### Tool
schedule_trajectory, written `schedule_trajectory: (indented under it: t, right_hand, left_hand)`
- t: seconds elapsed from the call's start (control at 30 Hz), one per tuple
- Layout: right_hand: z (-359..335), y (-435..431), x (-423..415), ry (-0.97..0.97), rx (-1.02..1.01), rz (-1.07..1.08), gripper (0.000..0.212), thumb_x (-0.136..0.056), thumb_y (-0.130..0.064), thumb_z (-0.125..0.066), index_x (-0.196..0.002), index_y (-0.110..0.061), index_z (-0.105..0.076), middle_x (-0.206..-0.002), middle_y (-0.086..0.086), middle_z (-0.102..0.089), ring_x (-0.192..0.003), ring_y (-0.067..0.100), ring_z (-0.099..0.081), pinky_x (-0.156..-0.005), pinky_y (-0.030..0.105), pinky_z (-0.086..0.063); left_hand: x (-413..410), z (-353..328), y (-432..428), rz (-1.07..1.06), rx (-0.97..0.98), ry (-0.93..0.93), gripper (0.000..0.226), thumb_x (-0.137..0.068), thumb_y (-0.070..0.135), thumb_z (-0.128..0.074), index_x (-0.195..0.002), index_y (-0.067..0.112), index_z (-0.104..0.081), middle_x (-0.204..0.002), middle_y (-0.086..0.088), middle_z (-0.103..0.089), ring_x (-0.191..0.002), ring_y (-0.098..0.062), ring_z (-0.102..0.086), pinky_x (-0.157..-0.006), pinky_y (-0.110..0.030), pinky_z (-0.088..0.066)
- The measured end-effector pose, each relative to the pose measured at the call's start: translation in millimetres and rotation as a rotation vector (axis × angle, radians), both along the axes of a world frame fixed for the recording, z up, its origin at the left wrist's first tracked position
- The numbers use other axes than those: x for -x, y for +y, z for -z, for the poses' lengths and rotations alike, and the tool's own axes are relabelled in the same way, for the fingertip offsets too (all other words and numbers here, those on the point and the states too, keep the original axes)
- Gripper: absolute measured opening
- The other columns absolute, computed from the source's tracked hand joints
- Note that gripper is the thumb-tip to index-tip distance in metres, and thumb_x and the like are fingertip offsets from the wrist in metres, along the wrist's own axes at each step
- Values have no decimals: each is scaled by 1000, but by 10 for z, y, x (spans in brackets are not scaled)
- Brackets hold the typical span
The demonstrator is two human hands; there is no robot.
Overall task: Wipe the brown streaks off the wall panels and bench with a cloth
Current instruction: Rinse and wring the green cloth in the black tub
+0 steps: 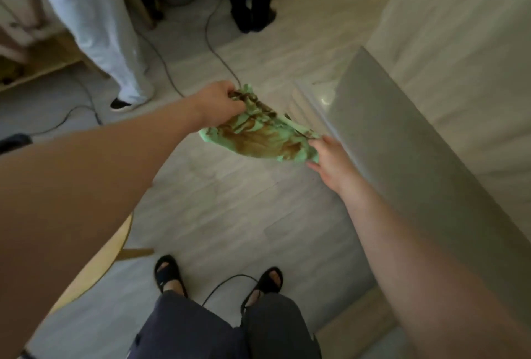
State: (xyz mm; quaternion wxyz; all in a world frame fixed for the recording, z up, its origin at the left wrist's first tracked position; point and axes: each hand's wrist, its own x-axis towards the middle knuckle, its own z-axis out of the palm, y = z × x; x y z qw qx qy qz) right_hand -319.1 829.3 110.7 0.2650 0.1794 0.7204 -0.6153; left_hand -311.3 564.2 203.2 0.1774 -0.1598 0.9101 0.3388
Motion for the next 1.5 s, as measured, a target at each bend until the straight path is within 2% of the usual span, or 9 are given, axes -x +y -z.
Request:
schedule_trajectory:
  t: [0.13,0.37,0.6,0.73,0.9,1.13,1.23,1.3,1.5]
  right_hand:
    - [-50,-1244,-207,22,24,-119,17,-102,-10,-49,-109,-11,-64,-92,-3,-74,-85,15,-74,-78,43,-59]
    - [220,-3726,-962,13,37,-335,18,-110,-25,-45,-117,-11,-54,-109,11,-71,-99,26,-72,-87,48,-57]
    - [399,-5915,-1819,126,-107,-638,33,-92,-61,-43,-110,-35,-53,-116,6,-68,-108,27,-68,-97,58,-56]
    - [430,-6621,-2099,212,-172,-725,34,-104,-50,-38,-118,-23,-52,-112,4,-66,-104,22,-66,-98,54,-54]
    - [646,-7071,-2212,268,-304,-862,30,-107,-45,-40,-118,-24,-58,-111,0,-68,-104,19,-65,-96,46,-55]
    - [1144,-7288,-2140,216,-657,-1127,36,-108,-27,-45,-144,-22,-46,-114,2,-61,-91,21,-61,-79,39,-56]
    - [1308,-7390,-2185,253,-642,-1223,45,-106,-18,-46,-150,-25,-37,-113,8,-62,-80,22,-62,-56,32,-43]
    - [1406,-7469,-2220,216,-607,-1315,43,-106,-19,-45,-148,-26,-39,-110,8,-62,-76,20,-60,-53,30,-39]
    - [1704,-7574,-2238,-21,-639,-1390,51,-106,-27,-45,-155,-22,-35,-123,6,-59,-99,25,-63,-76,37,-52]
  left_hand:
    - [-672,248,-1266,-188,-55,-49,26,-98,34,-64,-118,18,-59,-110,-10,-59,-96,-28,-56,-78,-31,-39]
    - [-2201,628,-3601,-494,-256,-46,24,-96,45,-68,-108,25,-69,-106,-6,-71,-94,-23,-68,-86,-39,-56]
    - [-3577,919,-5420,-610,-179,-85,30,-107,50,-45,-108,26,-63,-91,0,-65,-80,-19,-62,-68,-32,-46]
    - [-3894,1123,-5999,-703,-181,-78,28,-105,44,-52,-109,19,-63,-93,-9,-67,-84,-28,-63,-76,-38,-50]
    - [-4101,1427,-6341,-633,-129,-163,30,-101,30,-56,-126,17,-66,-107,-9,-67,-97,-30,-64,-91,-44,-54]
    - [-4056,1887,-6380,-627,-106,-352,54,-104,24,-52,-154,16,-36,-98,-7,-61,-79,-24,-59,-64,-37,-47]
    - [-4019,1930,-6349,-720,-124,-328,42,-104,17,-47,-145,17,-48,-94,-5,-60,-76,-22,-59,-58,-35,-49]
    - [-3958,1974,-6306,-814,-251,-342,34,-103,6,-45,-133,12,-61,-101,-7,-66,-83,-25,-65,-71,-42,-60]
    - [-3854,2222,-6146,-1136,-668,-327,27,-107,8,-41,-107,24,-63,-101,-4,-63,-95,-21,-65,-93,-49,-60]
